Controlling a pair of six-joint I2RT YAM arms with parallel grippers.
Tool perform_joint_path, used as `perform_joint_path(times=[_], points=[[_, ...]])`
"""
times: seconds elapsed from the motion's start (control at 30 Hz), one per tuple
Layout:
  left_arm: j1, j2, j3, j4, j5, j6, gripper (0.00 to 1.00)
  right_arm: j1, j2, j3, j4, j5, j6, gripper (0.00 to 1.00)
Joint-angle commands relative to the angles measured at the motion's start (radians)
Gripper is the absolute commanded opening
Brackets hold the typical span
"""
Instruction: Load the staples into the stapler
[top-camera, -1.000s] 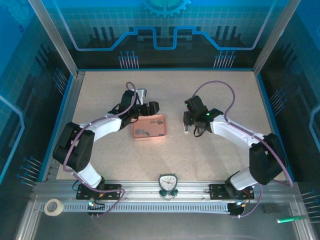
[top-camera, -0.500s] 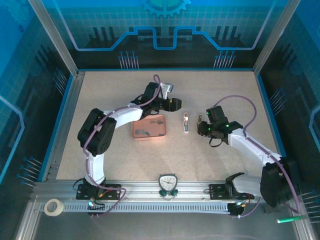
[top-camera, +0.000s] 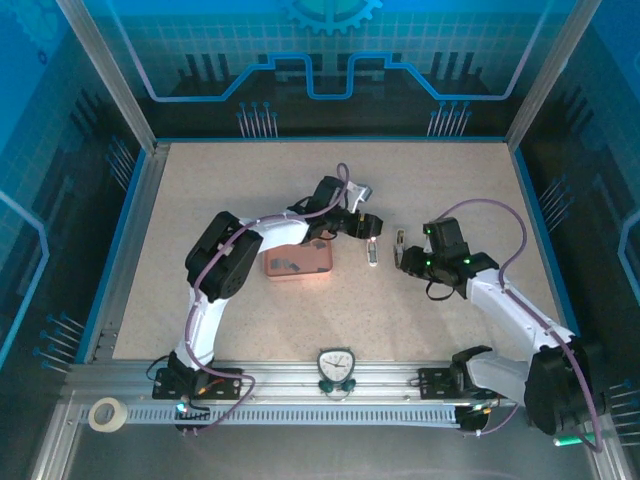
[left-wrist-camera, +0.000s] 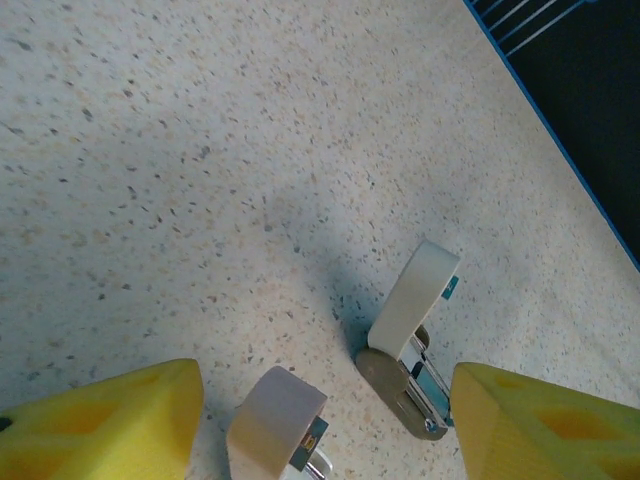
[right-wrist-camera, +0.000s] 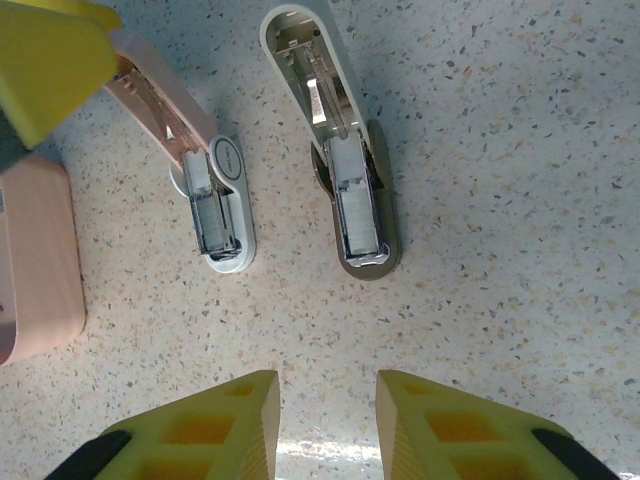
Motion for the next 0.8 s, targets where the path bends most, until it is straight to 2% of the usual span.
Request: perform_joint_path(times=[0.0, 0.53, 0.77], points=[[-0.002, 0.032, 0.039, 0.025, 0.058, 0.032, 0.66, -0.016, -0.026, -0.019, 0.004, -0.018, 0.005, 0.31], [-0.007, 0.041, -0.089, 0.301, 0.238, 0.050, 0.57, -0.022, -0.032, -0.025, 0.015, -0.023, 0.005, 0.31], [-0.009, 0.012, -0.145, 0.294, 0.260, 0.112, 0.55, -0.022, -0.014, -0.021, 0.027, -0.034, 0.004, 0.31]])
